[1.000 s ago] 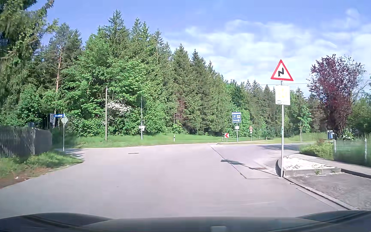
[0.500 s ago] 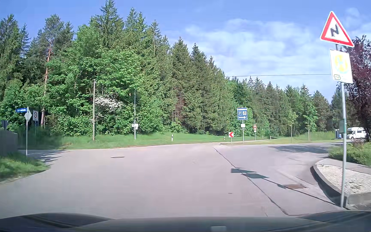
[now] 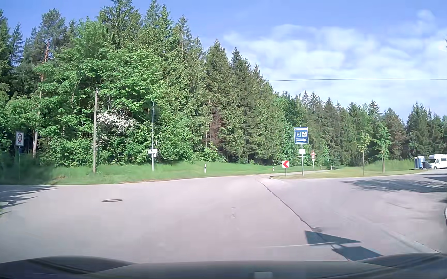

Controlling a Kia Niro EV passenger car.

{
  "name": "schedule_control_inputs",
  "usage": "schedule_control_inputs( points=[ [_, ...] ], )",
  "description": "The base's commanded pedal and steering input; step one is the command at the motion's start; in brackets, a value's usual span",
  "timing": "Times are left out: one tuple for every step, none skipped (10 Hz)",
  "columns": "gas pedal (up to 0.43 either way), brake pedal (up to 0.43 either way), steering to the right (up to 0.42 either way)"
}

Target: Follow the waypoints while adhering to traffic rules and regulations

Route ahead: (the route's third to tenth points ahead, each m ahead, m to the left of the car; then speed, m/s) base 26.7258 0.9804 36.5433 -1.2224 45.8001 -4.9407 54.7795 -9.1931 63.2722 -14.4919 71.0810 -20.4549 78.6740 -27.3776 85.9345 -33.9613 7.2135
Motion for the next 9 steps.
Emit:
schedule_control_inputs(
  points=[
    [0.02, 0.0, -0.007],
    [0.02, 0.0, -0.008],
    [0.02, 0.0, -0.008],
    [0.028, 0.0, -0.008],
    [0.047, 0.0, -0.011],
    [0.059, 0.0, -0.016],
    [0.067, 0.0, -0.019],
    [0.087, 0.0, -0.019],
    [0.098, 0.0, -0.019]
  ],
)
